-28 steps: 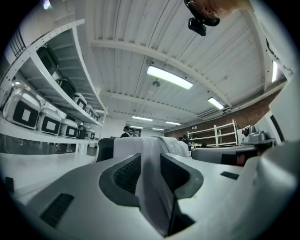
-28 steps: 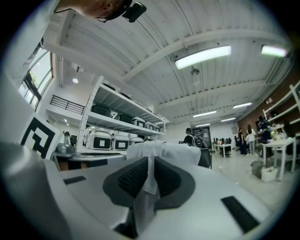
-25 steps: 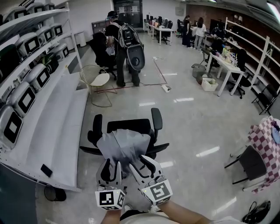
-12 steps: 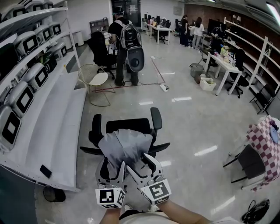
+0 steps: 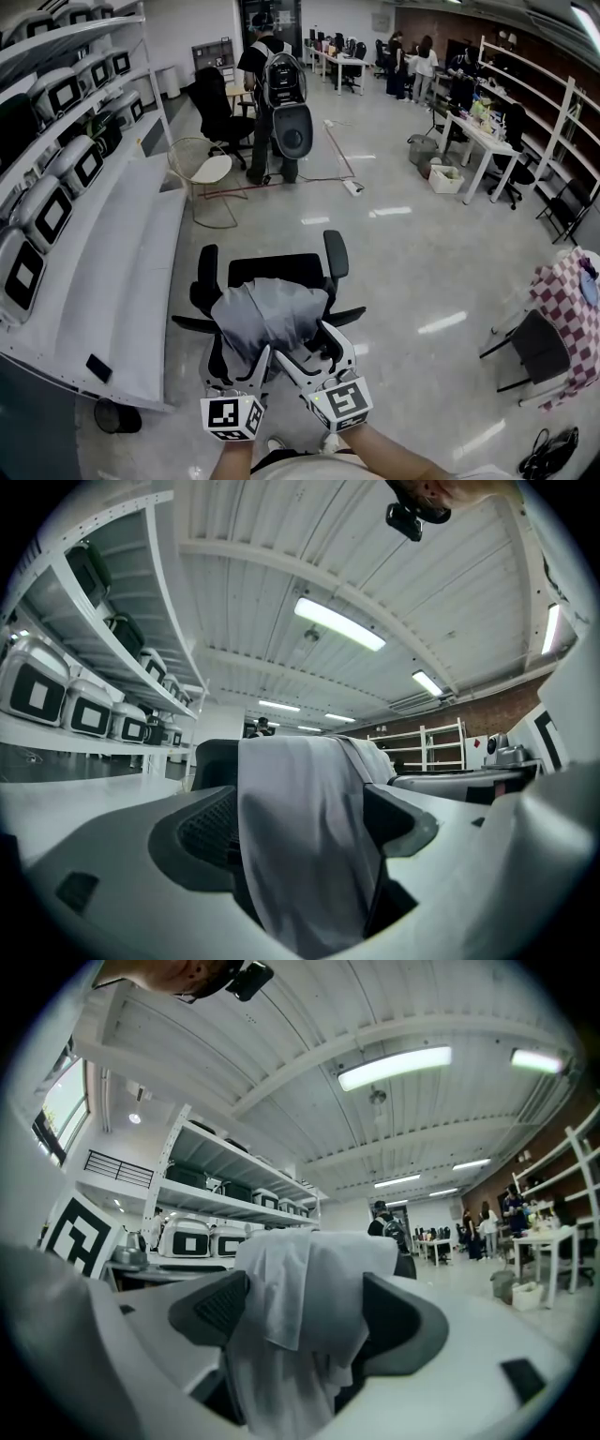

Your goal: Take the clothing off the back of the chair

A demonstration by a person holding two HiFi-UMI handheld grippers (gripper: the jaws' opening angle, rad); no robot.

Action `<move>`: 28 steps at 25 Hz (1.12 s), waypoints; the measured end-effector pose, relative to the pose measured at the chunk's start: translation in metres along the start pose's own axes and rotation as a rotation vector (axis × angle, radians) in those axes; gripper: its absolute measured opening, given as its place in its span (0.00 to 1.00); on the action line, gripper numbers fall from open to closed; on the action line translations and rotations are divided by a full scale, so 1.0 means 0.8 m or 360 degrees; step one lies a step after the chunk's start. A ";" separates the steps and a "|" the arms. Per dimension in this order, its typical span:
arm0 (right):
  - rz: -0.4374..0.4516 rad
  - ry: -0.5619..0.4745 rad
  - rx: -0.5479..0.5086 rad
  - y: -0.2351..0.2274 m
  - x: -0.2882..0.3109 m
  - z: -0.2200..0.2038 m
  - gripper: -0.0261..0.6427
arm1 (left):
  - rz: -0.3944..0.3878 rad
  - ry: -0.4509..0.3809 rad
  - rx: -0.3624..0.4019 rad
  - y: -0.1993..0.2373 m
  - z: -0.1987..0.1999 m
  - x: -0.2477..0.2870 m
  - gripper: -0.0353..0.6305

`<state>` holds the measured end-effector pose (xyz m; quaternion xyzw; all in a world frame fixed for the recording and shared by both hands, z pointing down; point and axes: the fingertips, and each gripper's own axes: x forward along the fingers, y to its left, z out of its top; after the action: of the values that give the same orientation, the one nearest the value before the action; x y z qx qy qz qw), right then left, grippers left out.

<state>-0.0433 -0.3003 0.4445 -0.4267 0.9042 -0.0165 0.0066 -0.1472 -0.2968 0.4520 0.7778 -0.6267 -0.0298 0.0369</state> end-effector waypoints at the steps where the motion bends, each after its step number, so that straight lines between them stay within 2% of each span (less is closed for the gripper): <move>1: -0.0006 0.0007 0.0004 -0.003 0.001 -0.001 0.60 | 0.0004 0.0009 0.0001 0.003 -0.001 0.001 0.66; 5: -0.0028 0.0037 0.0024 -0.016 0.006 -0.007 0.60 | 0.0016 0.0029 -0.0020 0.012 -0.005 0.005 0.66; 28: -0.0008 0.0050 0.0061 -0.016 0.026 -0.010 0.59 | -0.0127 0.0028 -0.0062 0.005 -0.006 0.024 0.65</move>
<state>-0.0469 -0.3243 0.4530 -0.4286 0.9026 -0.0408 0.0004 -0.1467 -0.3162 0.4573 0.8016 -0.5941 -0.0367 0.0564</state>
